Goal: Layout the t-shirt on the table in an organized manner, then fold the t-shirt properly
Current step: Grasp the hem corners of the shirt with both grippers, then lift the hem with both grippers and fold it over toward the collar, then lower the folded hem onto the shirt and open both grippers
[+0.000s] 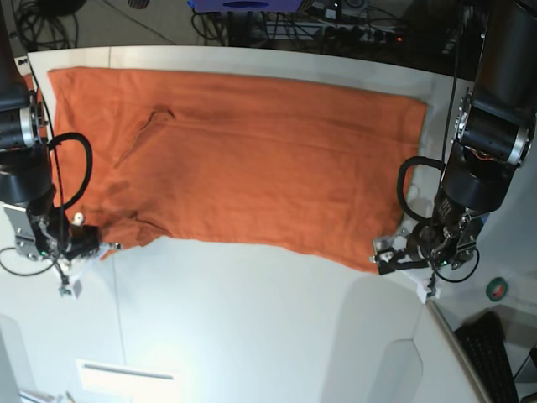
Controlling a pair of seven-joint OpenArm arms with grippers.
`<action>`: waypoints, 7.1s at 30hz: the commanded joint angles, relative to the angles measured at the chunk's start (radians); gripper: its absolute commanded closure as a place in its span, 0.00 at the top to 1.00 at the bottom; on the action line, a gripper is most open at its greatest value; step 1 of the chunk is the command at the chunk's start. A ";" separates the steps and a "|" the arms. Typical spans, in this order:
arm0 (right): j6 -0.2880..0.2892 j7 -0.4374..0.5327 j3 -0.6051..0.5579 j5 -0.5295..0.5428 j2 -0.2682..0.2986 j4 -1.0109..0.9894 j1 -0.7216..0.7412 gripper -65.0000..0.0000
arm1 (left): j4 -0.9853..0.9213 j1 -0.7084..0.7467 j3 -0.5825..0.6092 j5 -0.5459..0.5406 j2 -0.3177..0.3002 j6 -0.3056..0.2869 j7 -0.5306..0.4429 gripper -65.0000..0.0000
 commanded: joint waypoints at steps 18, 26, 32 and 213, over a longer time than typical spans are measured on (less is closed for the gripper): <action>0.002 0.016 0.004 0.003 0.015 0.043 0.032 0.00 | 0.011 0.046 0.000 -0.007 0.017 -0.090 -0.088 0.80; 0.004 0.016 0.004 0.003 0.018 0.043 0.032 0.00 | 0.011 0.067 0.002 -0.009 0.017 -0.090 -0.146 0.45; 0.007 0.016 0.004 0.003 0.018 0.045 0.021 0.00 | 0.011 0.073 0.002 -0.007 0.016 -0.090 -0.147 0.15; -0.035 -0.381 0.564 -0.006 -0.046 1.329 -1.028 0.00 | 1.110 0.906 -0.390 -0.007 -0.277 -0.092 0.127 0.04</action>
